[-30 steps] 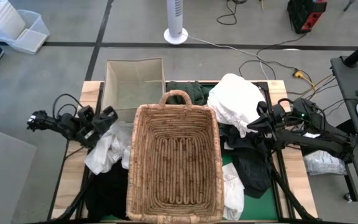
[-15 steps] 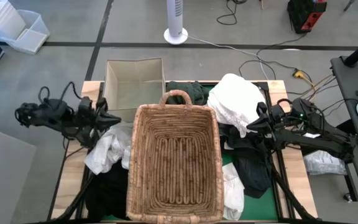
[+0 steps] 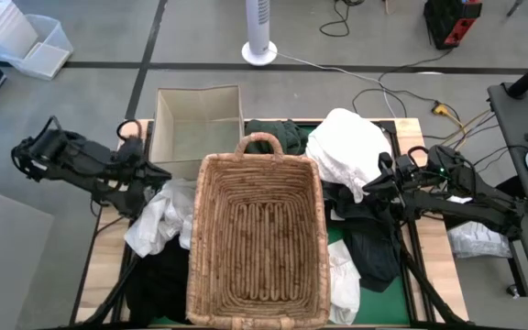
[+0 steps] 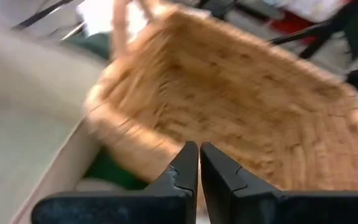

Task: Pick & Place Cloths
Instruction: Put the left white shirt into the gray laundry organizer

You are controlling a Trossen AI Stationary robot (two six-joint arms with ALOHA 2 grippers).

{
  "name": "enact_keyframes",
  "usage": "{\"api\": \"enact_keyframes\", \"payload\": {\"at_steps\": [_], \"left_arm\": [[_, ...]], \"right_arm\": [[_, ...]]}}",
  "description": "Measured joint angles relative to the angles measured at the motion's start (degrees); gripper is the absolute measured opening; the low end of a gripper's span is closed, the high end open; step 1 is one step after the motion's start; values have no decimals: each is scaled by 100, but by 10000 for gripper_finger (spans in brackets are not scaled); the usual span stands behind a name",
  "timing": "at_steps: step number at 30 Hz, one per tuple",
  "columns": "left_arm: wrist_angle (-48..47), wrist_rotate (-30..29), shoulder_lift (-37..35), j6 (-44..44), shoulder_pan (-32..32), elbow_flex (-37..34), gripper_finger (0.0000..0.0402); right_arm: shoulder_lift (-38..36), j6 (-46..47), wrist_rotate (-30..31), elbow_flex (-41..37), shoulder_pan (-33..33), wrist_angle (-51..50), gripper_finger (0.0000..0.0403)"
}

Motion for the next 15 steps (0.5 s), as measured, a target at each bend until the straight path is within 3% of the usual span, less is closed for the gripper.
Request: {"api": "enact_keyframes", "payload": {"at_steps": [7, 15], "left_arm": [[-329, 609, 84, -253, -254, -423, 0], [-898, 894, 127, -1223, -970, -1118, 0]], "right_arm": [[0, 74, 7, 0, 0, 31, 13], [0, 165, 7, 0, -1, 31, 13]]}}
